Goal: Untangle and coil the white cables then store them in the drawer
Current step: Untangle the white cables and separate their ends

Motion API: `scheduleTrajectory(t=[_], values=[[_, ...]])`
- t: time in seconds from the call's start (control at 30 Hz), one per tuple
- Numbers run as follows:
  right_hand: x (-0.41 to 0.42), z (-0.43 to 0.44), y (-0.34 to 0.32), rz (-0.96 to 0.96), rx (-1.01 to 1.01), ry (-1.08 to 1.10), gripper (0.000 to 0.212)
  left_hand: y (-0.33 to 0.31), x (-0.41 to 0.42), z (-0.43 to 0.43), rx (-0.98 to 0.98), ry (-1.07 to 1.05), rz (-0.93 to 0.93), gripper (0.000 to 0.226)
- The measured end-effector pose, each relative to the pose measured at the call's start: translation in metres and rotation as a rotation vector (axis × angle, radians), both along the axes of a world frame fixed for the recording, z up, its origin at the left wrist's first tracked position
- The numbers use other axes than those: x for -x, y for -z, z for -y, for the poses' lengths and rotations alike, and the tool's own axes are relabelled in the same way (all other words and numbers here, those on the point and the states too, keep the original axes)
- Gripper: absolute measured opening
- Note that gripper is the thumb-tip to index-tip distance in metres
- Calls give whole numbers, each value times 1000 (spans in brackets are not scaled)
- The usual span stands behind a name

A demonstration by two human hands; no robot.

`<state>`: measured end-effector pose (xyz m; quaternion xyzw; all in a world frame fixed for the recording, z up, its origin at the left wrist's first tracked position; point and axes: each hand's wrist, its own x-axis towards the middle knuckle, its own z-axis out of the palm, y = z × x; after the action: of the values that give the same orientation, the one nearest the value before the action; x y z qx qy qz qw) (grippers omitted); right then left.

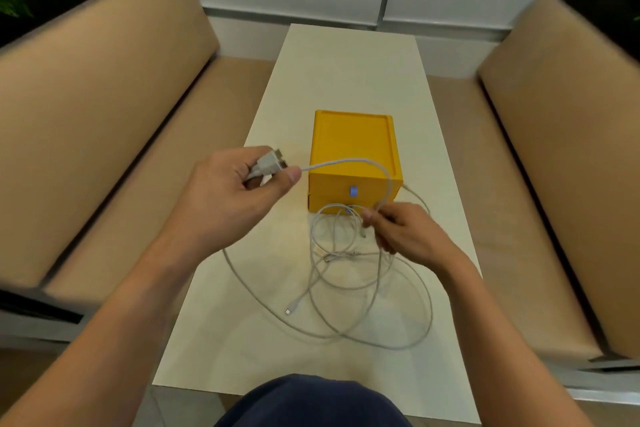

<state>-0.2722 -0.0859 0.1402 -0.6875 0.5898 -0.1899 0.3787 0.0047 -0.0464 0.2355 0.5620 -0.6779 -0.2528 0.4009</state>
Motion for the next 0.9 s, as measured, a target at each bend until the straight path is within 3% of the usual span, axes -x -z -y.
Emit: scheduleTrajectory(t=[0.17, 0.27, 0.53, 0.6, 0.7, 0.8, 0.9], values=[[-3, -3, -22, 234, 466, 317, 34, 17, 1, 5, -196, 59, 198, 41], [-2, -6, -33, 317, 715, 308, 24, 28, 4, 8, -248, 48, 245, 42], [-16, -18, -56, 547, 771, 245, 17, 32, 2, 11, -245, -45, 260, 42], [-18, -16, -58, 417, 809, 219, 17, 30, 3, 11, -201, -54, 215, 35], [-21, -10, -51, 88, 835, 89, 26, 26, 5, 8, -152, -40, 79, 7], [-24, -4, -42, -329, 654, -61, 39, 22, 6, 5, -80, -19, -152, 43], [-26, -3, -31, -517, 545, -178, 42, 13, 10, -2, 56, -1, -194, 55]])
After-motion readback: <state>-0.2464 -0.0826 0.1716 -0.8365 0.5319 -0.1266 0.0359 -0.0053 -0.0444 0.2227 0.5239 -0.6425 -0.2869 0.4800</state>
